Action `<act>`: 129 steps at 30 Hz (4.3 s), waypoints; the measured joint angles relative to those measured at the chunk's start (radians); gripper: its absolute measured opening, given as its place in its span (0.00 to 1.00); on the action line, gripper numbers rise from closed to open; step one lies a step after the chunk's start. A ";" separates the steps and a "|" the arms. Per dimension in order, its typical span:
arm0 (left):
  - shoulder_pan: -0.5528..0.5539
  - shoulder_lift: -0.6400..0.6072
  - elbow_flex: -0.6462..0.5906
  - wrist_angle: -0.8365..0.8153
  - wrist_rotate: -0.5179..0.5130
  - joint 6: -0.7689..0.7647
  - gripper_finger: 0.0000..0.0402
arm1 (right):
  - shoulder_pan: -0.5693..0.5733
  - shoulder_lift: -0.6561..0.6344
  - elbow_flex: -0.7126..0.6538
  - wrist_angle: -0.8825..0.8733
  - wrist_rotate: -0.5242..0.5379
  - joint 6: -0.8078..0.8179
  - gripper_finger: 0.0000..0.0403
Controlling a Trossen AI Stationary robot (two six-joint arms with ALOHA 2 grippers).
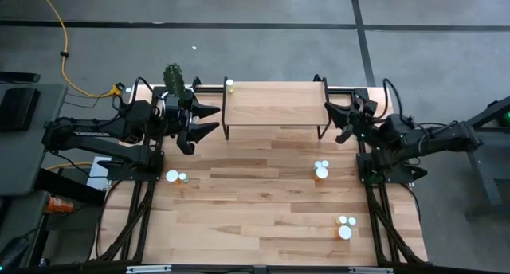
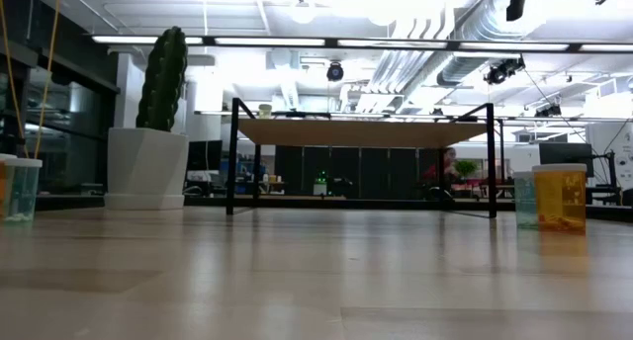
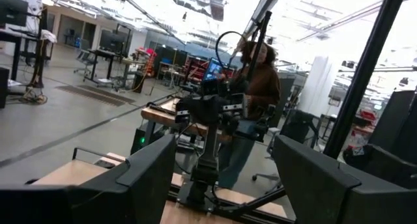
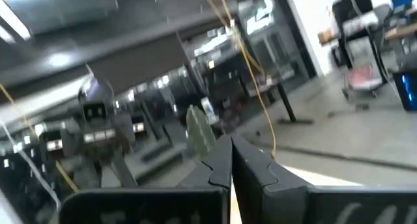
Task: Pick and place medicine bottles onto shelf by color
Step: Align the bottom yellow pill bottle with the other yellow pill bottle on the shelf
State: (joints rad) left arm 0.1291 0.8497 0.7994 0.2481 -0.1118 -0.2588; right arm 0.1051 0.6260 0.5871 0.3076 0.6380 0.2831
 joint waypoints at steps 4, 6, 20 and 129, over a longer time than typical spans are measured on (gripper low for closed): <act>0.000 0.000 0.000 0.000 -0.004 0.000 0.62 | 0.000 0.027 0.102 -0.225 -0.006 0.054 0.02; 0.000 0.000 0.000 0.000 -0.009 0.000 0.62 | 0.000 0.038 0.144 -0.319 -0.007 0.081 0.06; 0.000 0.000 0.000 -0.001 -0.031 0.000 0.62 | 0.000 0.105 0.273 -0.577 -0.171 0.208 0.59; 0.000 0.000 0.000 -0.050 0.014 -0.071 0.62 | 0.000 0.278 0.283 -0.399 -0.447 0.072 0.62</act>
State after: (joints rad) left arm 0.1291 0.8497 0.7997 0.1978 -0.0977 -0.3298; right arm 0.1055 0.9040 0.8700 -0.0918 0.1911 0.3552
